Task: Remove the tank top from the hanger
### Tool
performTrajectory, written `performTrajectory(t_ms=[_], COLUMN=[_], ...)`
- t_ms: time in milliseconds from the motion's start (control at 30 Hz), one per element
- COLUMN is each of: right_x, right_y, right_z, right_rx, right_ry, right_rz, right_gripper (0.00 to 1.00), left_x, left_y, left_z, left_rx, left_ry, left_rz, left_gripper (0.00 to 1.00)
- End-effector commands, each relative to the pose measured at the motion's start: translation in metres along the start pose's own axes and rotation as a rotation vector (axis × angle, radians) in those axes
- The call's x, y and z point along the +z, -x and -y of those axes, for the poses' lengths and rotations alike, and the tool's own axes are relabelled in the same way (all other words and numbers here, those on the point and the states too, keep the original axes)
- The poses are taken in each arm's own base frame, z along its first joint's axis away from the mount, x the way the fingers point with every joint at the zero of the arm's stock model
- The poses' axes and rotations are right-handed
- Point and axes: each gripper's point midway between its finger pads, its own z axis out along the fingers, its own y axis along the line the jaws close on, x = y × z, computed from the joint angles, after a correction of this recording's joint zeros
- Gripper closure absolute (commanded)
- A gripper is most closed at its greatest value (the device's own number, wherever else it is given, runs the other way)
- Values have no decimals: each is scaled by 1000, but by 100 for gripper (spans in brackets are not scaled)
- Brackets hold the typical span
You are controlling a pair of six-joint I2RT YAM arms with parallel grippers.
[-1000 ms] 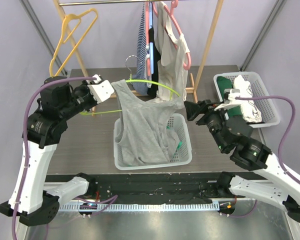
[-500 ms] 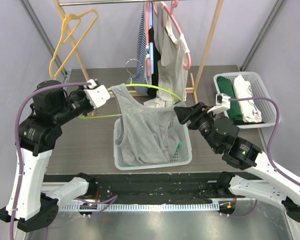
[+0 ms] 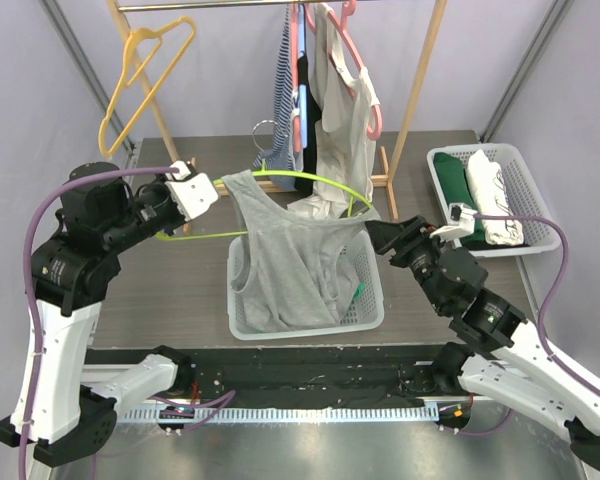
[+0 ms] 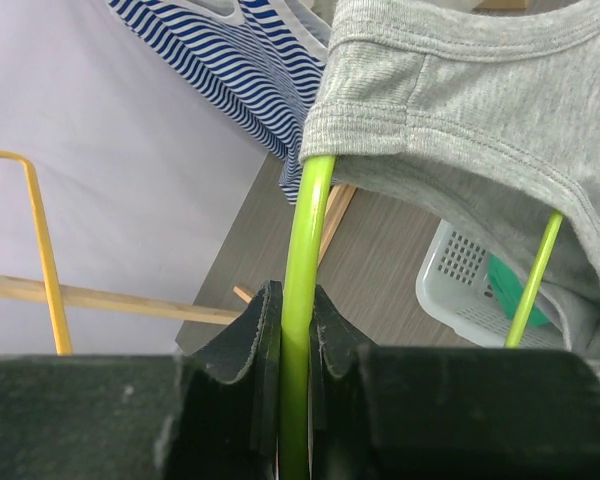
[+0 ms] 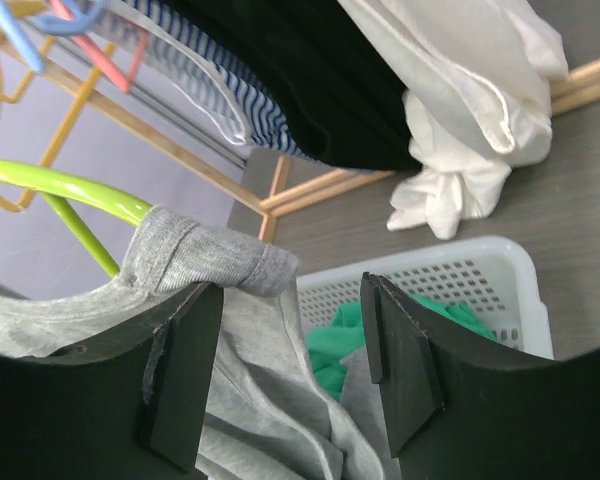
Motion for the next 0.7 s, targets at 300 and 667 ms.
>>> performTrajectory(t_ms=[300, 667], right_x=[-8, -17], right_y=[28, 23], right_z=[-73, -43], right_rx=[20, -12], right_ry=[459, 356], right_rz=[119, 81], right_gripper=[71, 90], left_x=[-14, -12], left_y=[27, 26], left_z=[-3, -2], left_rx=[10, 8], left_ry=[5, -4], left_rz=[96, 92], left_gripper=[100, 100])
